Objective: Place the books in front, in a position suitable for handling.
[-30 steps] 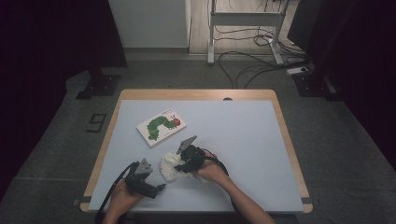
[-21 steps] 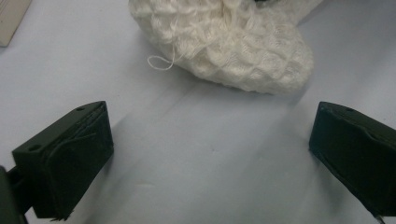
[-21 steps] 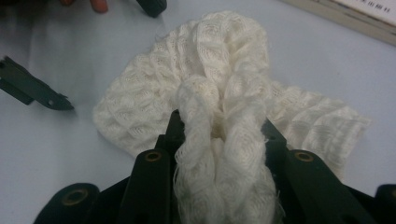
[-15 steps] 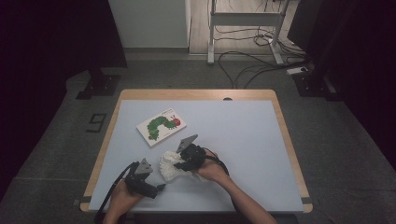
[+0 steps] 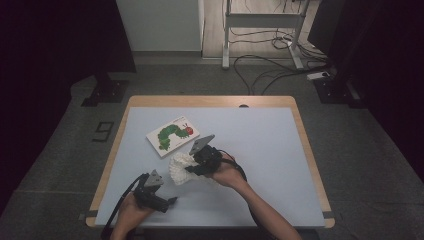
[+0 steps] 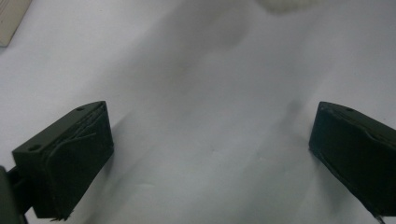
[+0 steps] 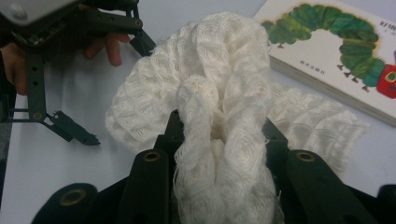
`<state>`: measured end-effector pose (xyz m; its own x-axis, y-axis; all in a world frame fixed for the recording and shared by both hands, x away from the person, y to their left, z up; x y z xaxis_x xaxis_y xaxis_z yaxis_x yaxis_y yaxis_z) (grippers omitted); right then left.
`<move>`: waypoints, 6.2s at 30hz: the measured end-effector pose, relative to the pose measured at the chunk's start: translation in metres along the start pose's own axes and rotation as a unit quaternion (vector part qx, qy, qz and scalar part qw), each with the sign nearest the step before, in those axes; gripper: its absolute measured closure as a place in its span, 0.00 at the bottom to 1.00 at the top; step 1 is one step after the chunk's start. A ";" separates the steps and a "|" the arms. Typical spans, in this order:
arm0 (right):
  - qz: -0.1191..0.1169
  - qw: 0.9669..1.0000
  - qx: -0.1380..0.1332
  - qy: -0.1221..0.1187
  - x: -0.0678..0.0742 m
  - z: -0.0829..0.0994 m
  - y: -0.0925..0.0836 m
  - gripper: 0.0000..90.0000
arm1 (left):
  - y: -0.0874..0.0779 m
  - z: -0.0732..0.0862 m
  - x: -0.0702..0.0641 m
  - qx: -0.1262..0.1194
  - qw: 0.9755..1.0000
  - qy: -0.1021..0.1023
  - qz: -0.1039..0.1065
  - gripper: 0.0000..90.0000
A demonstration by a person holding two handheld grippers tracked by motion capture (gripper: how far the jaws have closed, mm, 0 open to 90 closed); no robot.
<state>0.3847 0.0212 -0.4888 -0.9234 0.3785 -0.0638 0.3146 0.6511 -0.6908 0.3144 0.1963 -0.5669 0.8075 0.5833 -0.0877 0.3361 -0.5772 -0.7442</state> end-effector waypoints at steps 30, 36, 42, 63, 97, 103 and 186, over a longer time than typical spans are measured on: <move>0.050 0.999 -0.008 0.014 -0.020 0.037 -0.052 0.70 | 0.000 0.000 0.000 0.000 1.000 0.000 0.001 0.00; 0.064 0.997 -0.014 0.029 -0.027 0.049 -0.067 0.70 | 0.000 0.000 0.000 0.000 1.000 0.000 0.001 0.00; 0.080 0.996 -0.017 0.035 -0.030 0.060 -0.082 0.70 | 0.000 0.000 0.000 -0.001 1.000 -0.001 0.001 0.00; 0.154 0.985 -0.011 0.074 -0.050 0.113 -0.138 0.70 | 0.000 0.000 0.000 0.000 1.000 0.000 0.001 0.00; 0.224 0.965 0.004 0.138 -0.068 0.185 -0.180 0.69 | 0.000 0.000 0.000 0.000 1.000 0.000 0.000 0.00; 0.222 0.963 0.008 0.151 -0.069 0.200 -0.167 0.68 | 0.000 0.000 0.000 0.000 1.000 0.000 0.000 0.00; 0.180 0.974 -0.035 0.131 -0.049 0.122 -0.121 0.00 | -0.016 -0.047 0.075 -0.028 0.998 -0.031 -0.040 0.00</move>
<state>0.3651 -0.1566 -0.4901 -0.6660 0.7391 -0.1005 0.6303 0.4856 -0.6057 0.3927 0.2225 -0.5300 0.7451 0.6630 -0.0717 0.4273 -0.5572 -0.7120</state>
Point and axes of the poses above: each handheld gripper's, and its own axes: y roughly forward along the jaws, z roughly out of its underside, x roughly to its left, the point moved 5 cm from there along y, roughly forward along the jaws, and after that the axes turned 6 degrees about z, right-handed, at the moved point
